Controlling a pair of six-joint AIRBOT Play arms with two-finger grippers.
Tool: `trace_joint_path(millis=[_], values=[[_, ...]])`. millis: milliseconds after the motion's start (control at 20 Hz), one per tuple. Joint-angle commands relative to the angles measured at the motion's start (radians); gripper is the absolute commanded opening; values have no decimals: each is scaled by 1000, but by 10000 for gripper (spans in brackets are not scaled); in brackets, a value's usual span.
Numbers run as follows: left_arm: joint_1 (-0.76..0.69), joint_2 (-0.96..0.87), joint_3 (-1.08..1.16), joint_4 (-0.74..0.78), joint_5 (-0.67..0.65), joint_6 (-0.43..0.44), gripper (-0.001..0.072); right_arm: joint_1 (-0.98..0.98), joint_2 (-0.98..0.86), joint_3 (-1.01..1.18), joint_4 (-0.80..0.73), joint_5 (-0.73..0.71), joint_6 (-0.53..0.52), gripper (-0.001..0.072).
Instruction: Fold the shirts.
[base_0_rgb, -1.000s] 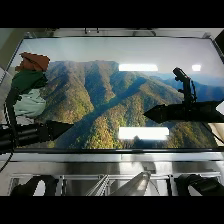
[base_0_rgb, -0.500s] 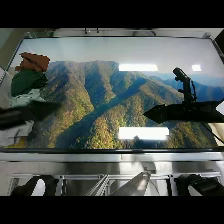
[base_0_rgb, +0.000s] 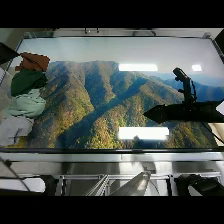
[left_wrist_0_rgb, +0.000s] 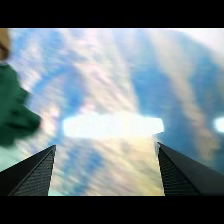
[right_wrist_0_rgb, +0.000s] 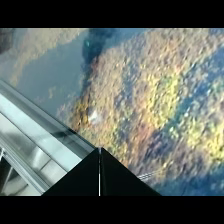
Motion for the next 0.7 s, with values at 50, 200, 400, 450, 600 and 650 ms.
trace_joint_path(millis=[50, 200, 400, 450, 600, 650], values=[[-178, -375, 218, 357, 343, -3, 720, 1, 0, 0, 0, -6, 0, 21], [-241, -391, 25, 427, 769, -3, 720, 1, 0, 0, 0, -4, 0, 21], [-249, -536, 162, 463, 722, -3, 720, 1, 0, 0, 14, -5, 0, 21], [-245, -562, 182, 492, 716, -6, 720, 1, 0, 0, 15, -4, 0, 21], [-245, -570, 140, 647, 791, -29, 720, 1, 0, 0, 15, -4, 0, 20], [-245, -571, 128, 698, 811, -52, 720, 1, 0, 0, 15, -4, 0, 21]])
